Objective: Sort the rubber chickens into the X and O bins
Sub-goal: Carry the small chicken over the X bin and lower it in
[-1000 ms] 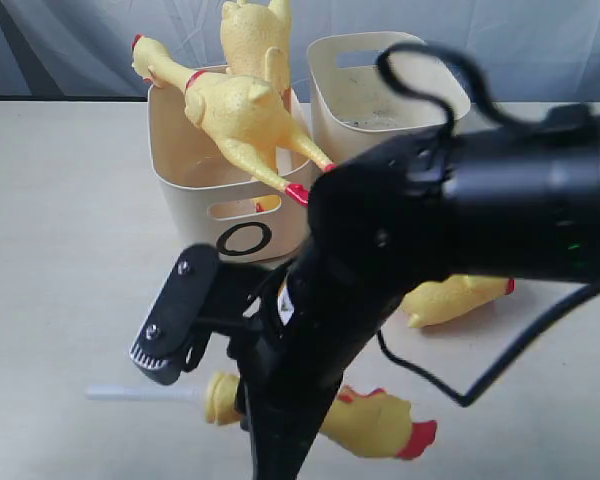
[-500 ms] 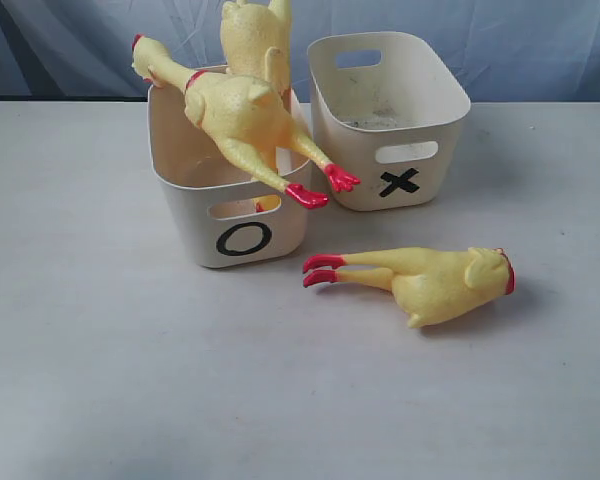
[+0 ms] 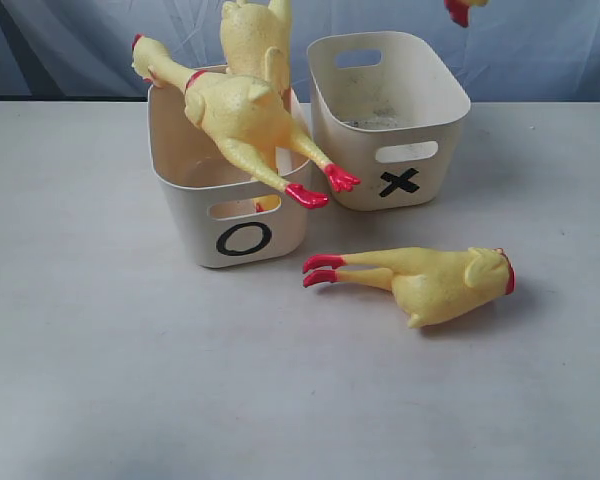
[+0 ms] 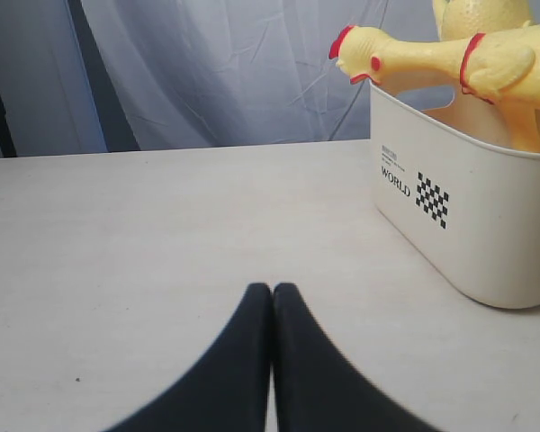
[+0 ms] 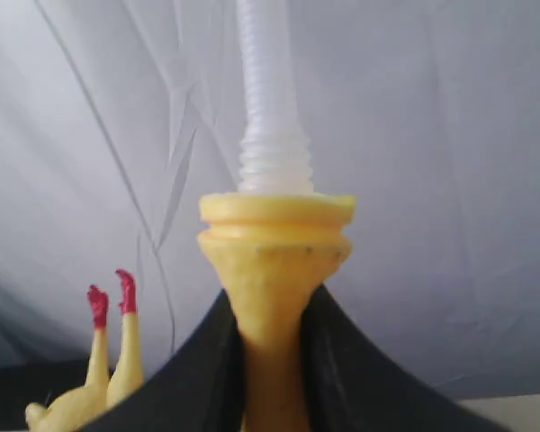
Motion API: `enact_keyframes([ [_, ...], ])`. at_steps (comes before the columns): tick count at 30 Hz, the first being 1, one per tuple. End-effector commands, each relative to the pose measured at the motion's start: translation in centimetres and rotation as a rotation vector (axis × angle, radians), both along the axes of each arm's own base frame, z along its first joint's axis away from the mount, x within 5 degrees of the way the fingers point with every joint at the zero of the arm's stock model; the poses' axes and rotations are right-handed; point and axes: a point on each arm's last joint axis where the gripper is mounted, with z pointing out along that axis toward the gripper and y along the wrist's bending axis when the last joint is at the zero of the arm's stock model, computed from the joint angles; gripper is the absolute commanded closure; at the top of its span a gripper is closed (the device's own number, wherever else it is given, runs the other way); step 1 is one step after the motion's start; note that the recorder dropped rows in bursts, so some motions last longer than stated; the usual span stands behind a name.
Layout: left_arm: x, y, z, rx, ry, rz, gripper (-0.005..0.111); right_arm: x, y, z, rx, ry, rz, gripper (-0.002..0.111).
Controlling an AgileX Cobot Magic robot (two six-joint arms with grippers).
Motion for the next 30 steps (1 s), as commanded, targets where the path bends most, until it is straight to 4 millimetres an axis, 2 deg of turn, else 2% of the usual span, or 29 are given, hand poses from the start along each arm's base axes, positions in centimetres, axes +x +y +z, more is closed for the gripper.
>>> enact_keyframes([
  [1, 0.0, 0.0, 0.3, -0.006, -0.022, -0.002, 0.107, 2.6, 1.3, -3.1, -0.014, 0.092, 0.119, 0.109],
  [6, 0.0, 0.0, 0.3, -0.006, -0.022, -0.002, 0.107, 5.9, 1.8, -8.3, -0.054, 0.192, 0.068, 0.109],
  [10, 0.0, 0.0, 0.3, -0.006, -0.022, -0.002, 0.107, 7.8, 3.5, -10.8, -0.040, 0.248, 0.177, 0.109],
  [12, 0.0, 0.0, 0.3, -0.006, -0.022, -0.002, 0.107, 8.3, 3.5, -11.7, -0.047, 0.262, 0.162, 0.109],
  [18, 0.0, 0.0, 0.3, -0.006, -0.022, -0.002, 0.107, 8.6, 3.8, -13.4, -0.058, 0.300, 0.184, 0.109],
  [25, 0.0, 0.0, 0.3, -0.006, -0.022, -0.002, 0.107, 8.0, 5.0, -13.6, -0.045, 0.327, 0.325, 0.109],
  [30, 0.0, 0.0, 0.3, -0.006, -0.022, -0.002, 0.107, 8.0, 5.0, -13.6, -0.058, 0.324, 0.336, 0.109],
])
